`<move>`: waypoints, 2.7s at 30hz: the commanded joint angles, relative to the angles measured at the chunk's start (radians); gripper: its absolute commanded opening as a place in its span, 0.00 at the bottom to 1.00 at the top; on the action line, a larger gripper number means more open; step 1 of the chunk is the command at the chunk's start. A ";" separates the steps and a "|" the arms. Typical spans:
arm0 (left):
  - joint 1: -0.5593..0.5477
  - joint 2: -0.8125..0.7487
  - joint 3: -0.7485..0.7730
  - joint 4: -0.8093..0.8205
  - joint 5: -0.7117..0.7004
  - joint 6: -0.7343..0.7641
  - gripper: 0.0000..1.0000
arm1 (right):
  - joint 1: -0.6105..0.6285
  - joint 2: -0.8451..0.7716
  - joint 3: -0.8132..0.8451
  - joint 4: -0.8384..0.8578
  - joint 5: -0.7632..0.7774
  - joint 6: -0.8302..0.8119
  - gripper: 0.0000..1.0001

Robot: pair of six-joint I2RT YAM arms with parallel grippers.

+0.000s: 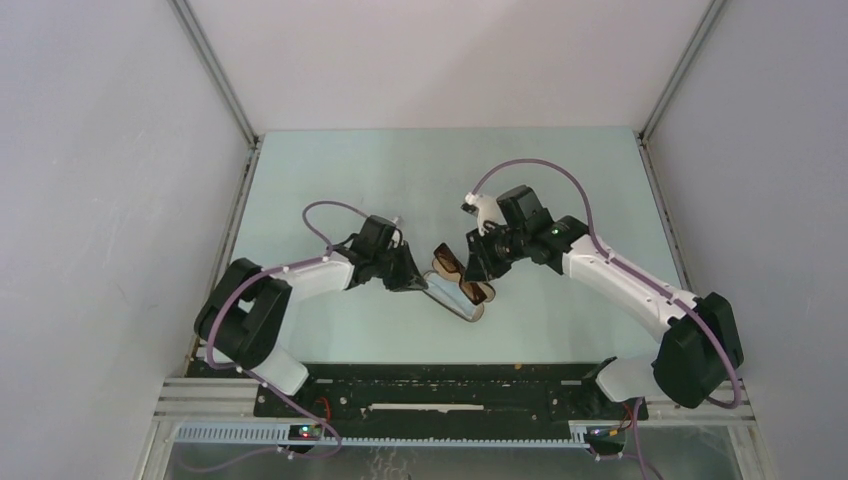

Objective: Organize the sunglasses
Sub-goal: Adjust the sunglasses case at the center of the board, then place the sunglasses in the sunglasses case.

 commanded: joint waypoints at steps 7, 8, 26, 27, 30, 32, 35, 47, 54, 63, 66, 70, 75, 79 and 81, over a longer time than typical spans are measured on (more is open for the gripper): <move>0.006 0.077 0.165 -0.187 0.150 0.295 0.15 | 0.095 0.005 0.037 -0.099 0.006 -0.035 0.28; 0.006 0.082 0.168 -0.192 0.150 0.297 0.15 | 0.101 0.013 0.030 -0.086 0.004 -0.029 0.28; 0.011 0.111 0.181 -0.200 0.161 0.304 0.15 | 0.125 0.218 0.015 0.018 0.039 0.011 0.27; 0.011 0.112 0.183 -0.200 0.160 0.304 0.15 | 0.126 0.226 0.015 0.014 0.041 0.011 0.27; 0.012 0.111 0.184 -0.203 0.145 0.301 0.18 | 0.130 0.245 0.014 0.010 0.054 0.014 0.27; 0.011 0.106 0.185 -0.207 0.129 0.299 0.23 | 0.131 0.257 0.012 0.010 0.057 0.014 0.27; 0.011 0.077 0.183 -0.213 0.089 0.294 0.31 | 0.134 0.268 0.003 0.020 0.056 0.018 0.27; 0.011 0.011 0.171 -0.226 0.068 0.294 0.43 | 0.136 0.312 0.002 0.040 0.050 0.033 0.27; 0.011 -0.061 0.131 -0.183 0.092 0.235 0.39 | 0.144 0.325 0.002 0.041 0.065 0.041 0.27; 0.010 -0.090 -0.004 -0.133 -0.005 -0.044 0.24 | 0.150 0.328 0.002 0.049 0.092 0.055 0.27; 0.008 -0.129 -0.048 -0.101 -0.038 -0.108 0.25 | 0.150 0.326 0.002 0.049 0.094 0.054 0.27; 0.003 -0.130 -0.056 -0.091 -0.053 -0.123 0.26 | 0.150 0.329 0.001 0.055 0.091 0.055 0.27; 0.003 -0.104 -0.064 -0.050 -0.032 -0.143 0.26 | 0.153 0.326 0.001 0.054 0.093 0.058 0.27; 0.003 -0.091 -0.065 -0.030 -0.032 -0.152 0.26 | 0.154 0.320 0.002 0.050 0.099 0.056 0.27; 0.002 -0.071 -0.058 -0.028 -0.032 -0.152 0.24 | 0.154 0.318 0.001 0.052 0.099 0.056 0.27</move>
